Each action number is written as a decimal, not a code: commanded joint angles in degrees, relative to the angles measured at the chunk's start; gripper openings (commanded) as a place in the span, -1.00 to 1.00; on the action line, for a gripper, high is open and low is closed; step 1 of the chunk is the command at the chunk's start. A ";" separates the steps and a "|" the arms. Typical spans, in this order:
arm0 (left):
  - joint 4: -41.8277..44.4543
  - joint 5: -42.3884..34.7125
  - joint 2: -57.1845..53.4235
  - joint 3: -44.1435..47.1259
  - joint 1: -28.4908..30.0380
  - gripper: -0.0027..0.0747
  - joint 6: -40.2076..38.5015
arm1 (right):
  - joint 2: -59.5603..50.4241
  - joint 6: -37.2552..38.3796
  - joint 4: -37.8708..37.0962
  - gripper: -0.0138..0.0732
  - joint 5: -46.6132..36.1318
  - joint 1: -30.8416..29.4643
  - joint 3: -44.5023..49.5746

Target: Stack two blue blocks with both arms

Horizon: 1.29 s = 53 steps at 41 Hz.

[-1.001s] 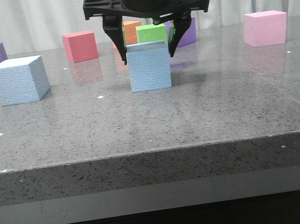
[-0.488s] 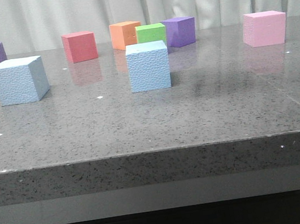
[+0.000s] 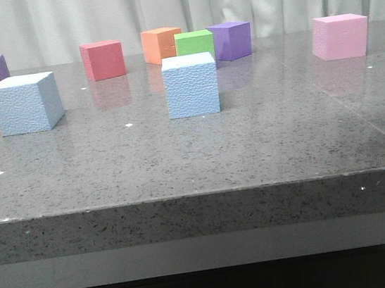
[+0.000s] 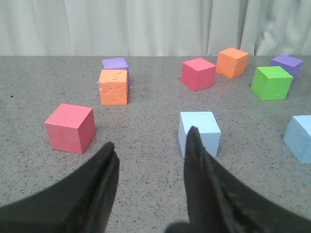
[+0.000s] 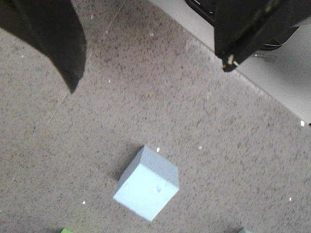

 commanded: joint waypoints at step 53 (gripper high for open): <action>3.76 -14.96 20.43 -5.24 -15.65 -0.09 0.00 | -17.45 -0.96 1.49 0.58 -10.89 -0.26 20.80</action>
